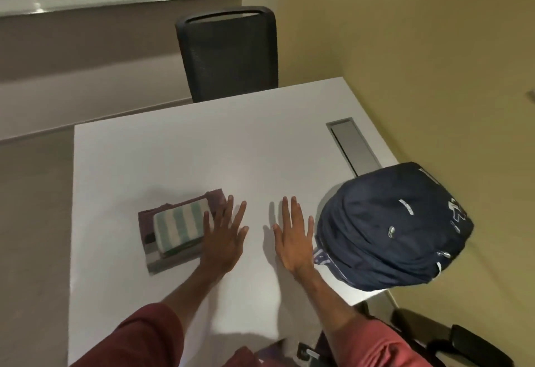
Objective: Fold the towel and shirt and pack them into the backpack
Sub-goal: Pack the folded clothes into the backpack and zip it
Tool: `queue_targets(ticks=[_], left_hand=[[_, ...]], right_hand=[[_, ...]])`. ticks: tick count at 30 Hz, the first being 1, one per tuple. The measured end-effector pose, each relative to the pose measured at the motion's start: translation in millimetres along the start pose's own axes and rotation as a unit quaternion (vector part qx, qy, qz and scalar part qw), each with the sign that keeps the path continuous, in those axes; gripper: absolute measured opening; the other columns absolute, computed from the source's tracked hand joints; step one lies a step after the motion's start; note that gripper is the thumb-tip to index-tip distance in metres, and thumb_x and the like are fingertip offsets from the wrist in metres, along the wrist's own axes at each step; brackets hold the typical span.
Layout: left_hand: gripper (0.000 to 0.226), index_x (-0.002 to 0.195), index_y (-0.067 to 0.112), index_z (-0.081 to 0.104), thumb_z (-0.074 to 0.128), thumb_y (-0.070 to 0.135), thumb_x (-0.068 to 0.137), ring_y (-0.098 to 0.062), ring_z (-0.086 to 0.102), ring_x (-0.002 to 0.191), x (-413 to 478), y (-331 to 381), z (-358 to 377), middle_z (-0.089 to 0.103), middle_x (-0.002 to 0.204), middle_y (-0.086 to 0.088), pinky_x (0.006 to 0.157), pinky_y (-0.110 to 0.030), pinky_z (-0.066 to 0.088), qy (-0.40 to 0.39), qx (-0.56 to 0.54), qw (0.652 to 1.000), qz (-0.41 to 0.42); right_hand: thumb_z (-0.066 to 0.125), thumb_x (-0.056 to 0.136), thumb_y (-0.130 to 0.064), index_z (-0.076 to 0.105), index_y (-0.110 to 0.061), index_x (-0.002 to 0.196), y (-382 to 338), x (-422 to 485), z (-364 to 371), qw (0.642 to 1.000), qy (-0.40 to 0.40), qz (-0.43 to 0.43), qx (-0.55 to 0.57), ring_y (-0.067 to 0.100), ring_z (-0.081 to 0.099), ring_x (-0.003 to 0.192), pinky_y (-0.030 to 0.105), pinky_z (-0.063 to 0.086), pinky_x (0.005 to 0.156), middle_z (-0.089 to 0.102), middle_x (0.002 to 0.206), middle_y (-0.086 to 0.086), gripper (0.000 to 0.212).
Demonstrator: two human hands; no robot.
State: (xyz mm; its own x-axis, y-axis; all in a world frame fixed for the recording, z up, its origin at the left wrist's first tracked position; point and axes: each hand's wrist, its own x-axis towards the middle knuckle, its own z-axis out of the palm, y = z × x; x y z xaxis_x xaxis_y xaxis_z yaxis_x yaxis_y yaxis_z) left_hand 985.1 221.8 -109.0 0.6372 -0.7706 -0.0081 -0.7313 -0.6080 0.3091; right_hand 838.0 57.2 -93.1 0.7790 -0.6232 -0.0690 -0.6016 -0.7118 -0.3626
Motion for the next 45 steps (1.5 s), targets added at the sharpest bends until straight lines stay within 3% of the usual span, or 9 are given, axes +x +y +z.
queue_targets(ticks=[8,12,16,19,23,26,33,40,45], left_hand=[[0.066,0.172,0.035,0.001,0.029,0.051,0.115,-0.027,0.004,0.167,45,156,33,-0.006,0.181,-0.003,0.132,-0.061,0.012,-0.049,0.008,0.992,0.120],[0.064,0.173,0.025,0.009,0.023,0.052,0.116,-0.034,0.024,0.163,63,213,42,0.014,0.179,-0.012,0.127,-0.060,0.030,-0.075,0.030,0.986,0.148],[0.061,0.171,0.018,0.020,0.031,0.046,0.118,-0.039,0.028,0.161,84,256,49,0.017,0.177,-0.017,0.121,-0.063,0.036,-0.092,0.068,0.954,0.277],[0.064,0.170,0.022,0.027,0.028,0.055,0.115,-0.035,0.033,0.159,99,282,48,0.022,0.177,-0.012,0.120,-0.061,0.039,-0.161,0.059,0.944,0.283],[0.081,0.172,0.037,0.003,0.026,0.077,0.105,-0.027,0.005,0.167,102,291,49,-0.001,0.181,0.000,0.132,-0.060,0.014,-0.279,0.036,0.901,0.330],[0.087,0.167,0.047,-0.013,0.032,0.082,0.101,-0.022,-0.011,0.166,107,289,49,-0.017,0.179,0.008,0.131,-0.056,0.002,-0.315,0.054,0.872,0.371],[0.072,0.165,0.055,-0.010,0.035,0.063,0.110,-0.024,-0.011,0.166,118,286,50,-0.021,0.178,0.009,0.132,-0.057,0.006,-0.312,0.104,0.866,0.377],[0.078,0.169,0.045,-0.005,-0.012,0.072,0.097,-0.028,-0.005,0.167,107,290,43,-0.009,0.180,0.001,0.131,-0.057,0.015,-0.303,0.129,0.855,0.402],[0.058,0.172,0.029,0.011,0.016,0.045,0.116,-0.036,0.014,0.165,99,280,41,0.013,0.180,-0.008,0.128,-0.063,0.026,-0.292,0.140,0.849,0.418]], right_hand=[[0.030,0.115,-0.041,-0.007,-0.025,0.172,118,-16,-75,0.990,0.093,0.102,-0.042,0.018,-0.002,0.166,0.055,0.000,0.133,-0.003,0.181,0.002,0.070],[0.033,0.114,-0.045,-0.006,-0.026,0.172,172,-34,-102,0.975,0.128,0.181,-0.035,0.019,0.004,0.166,0.055,0.003,0.133,0.000,0.181,0.002,0.072],[0.030,0.114,-0.045,-0.011,-0.032,0.171,224,-47,-113,0.954,0.139,0.267,0.013,0.016,-0.005,0.166,0.054,-0.005,0.132,-0.008,0.180,-0.003,0.071],[0.032,0.113,-0.046,-0.001,-0.031,0.172,253,-58,-109,0.931,0.164,0.324,0.027,0.019,0.007,0.166,0.057,0.006,0.133,0.004,0.181,-0.001,0.070],[0.036,0.107,-0.044,0.016,-0.019,0.172,279,-69,-104,0.902,0.174,0.395,0.021,0.029,0.030,0.160,0.063,0.029,0.125,0.023,0.176,0.010,0.072],[0.052,0.105,-0.044,0.026,-0.012,0.169,286,-71,-102,0.894,0.169,0.414,0.032,0.030,0.033,0.158,0.061,0.034,0.123,0.029,0.174,0.012,0.076],[0.055,0.106,-0.042,0.023,-0.011,0.169,283,-66,-99,0.889,0.161,0.424,0.073,0.028,0.021,0.163,0.060,0.022,0.128,0.022,0.177,0.011,0.078],[0.057,0.101,-0.060,0.012,-0.021,0.172,275,-72,-94,0.826,0.158,0.517,0.158,0.037,0.017,0.163,0.073,0.017,0.123,0.010,0.179,0.013,0.093],[0.047,0.106,-0.061,-0.006,-0.027,0.172,272,-76,-100,0.816,0.122,0.514,0.233,0.037,0.004,0.165,0.071,0.013,0.126,-0.005,0.180,0.011,0.091]])
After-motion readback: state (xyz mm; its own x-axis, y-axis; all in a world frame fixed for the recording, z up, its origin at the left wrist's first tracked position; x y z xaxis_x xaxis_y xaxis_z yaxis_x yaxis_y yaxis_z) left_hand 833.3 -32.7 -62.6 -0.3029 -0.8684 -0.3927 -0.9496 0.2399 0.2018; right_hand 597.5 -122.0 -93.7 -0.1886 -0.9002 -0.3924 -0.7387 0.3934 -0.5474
